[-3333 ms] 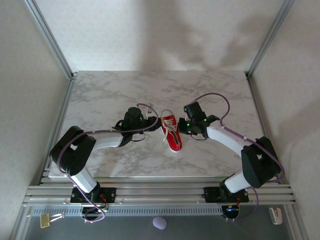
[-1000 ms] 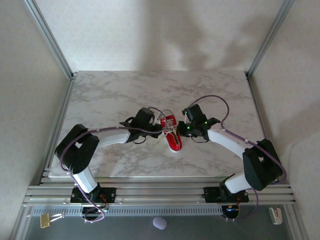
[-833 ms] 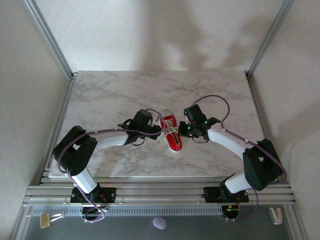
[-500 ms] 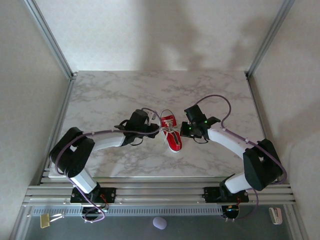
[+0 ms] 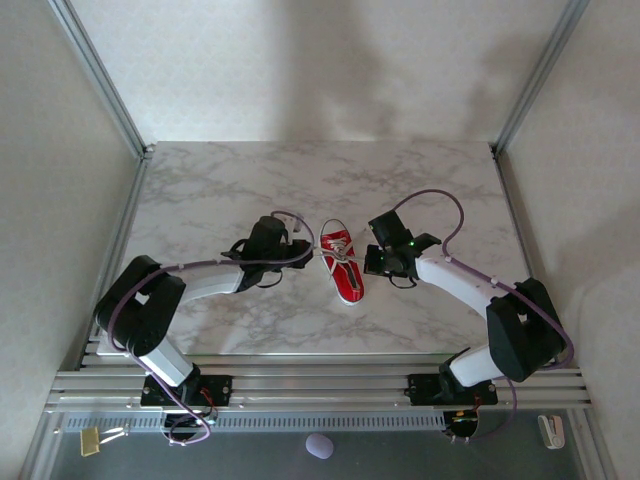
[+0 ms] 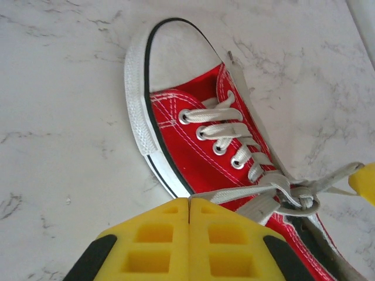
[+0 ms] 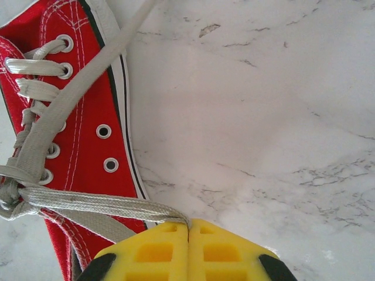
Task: Tie the shoes
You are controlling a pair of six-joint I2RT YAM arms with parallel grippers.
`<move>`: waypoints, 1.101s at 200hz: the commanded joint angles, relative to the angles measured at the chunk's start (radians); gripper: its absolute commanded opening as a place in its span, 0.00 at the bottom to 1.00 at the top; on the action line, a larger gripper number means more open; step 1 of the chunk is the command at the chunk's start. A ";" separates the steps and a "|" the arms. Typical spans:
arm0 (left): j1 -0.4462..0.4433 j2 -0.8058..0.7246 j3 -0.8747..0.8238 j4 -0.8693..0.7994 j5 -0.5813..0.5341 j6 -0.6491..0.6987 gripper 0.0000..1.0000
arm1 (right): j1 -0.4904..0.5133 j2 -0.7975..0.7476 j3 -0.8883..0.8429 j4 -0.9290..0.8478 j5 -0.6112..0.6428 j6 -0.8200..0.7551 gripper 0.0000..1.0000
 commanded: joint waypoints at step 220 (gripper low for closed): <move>-0.006 0.009 0.002 0.041 0.080 0.006 0.00 | -0.084 0.109 0.159 -0.038 -0.258 -0.345 0.50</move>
